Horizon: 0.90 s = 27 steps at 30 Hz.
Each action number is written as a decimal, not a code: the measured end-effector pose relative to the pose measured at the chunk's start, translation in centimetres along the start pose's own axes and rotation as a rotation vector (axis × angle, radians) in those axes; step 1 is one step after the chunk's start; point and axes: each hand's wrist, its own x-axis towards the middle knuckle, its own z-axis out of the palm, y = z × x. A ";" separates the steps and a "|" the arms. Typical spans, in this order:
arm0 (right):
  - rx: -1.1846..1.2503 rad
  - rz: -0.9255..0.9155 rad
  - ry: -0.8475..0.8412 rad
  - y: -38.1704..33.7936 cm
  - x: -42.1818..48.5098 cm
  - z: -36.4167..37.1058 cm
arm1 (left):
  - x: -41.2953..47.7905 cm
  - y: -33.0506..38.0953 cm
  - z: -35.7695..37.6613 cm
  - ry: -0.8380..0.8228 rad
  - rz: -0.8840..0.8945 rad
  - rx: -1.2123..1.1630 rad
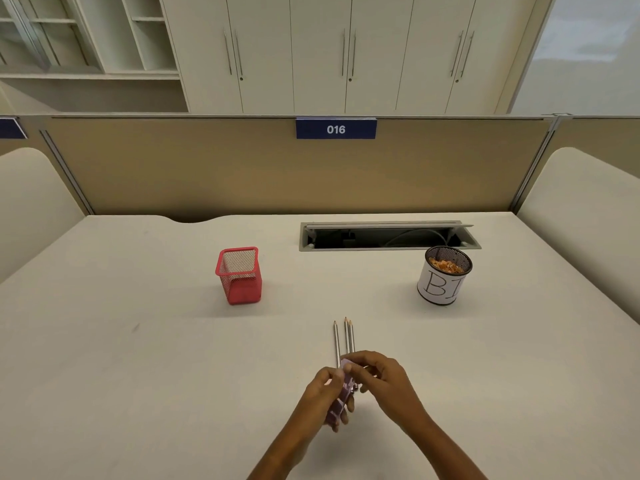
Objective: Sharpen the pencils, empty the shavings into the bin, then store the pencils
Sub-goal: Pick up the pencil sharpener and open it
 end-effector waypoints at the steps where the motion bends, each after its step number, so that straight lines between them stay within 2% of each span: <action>1: -0.002 -0.004 0.027 0.1 0.0 0.0 | 0.0 0.0 0.0 0.018 0.012 0.024; 6: -0.031 -0.019 0.060 0.6 0.0 -0.2 | -0.2 -0.1 0.1 0.023 -0.001 -0.001; 9: -0.079 -0.041 -0.020 0.7 -0.2 -0.4 | -0.7 -0.1 0.3 0.017 0.003 -0.009; 12: -0.149 -0.095 -0.060 0.9 -0.3 -0.6 | -1.5 0.1 0.6 -0.012 -0.010 -0.097; 17: -0.161 -0.142 -0.010 1.0 -0.4 -0.5 | -1.6 0.4 0.4 -0.100 -0.092 -0.242; 22: -0.115 -0.059 0.105 1.4 0.0 -0.4 | -1.8 0.3 0.4 -0.158 -0.084 -0.161; 27: -0.039 0.168 -0.004 1.9 1.1 0.3 | -1.2 0.1 0.5 -0.087 -0.066 -0.032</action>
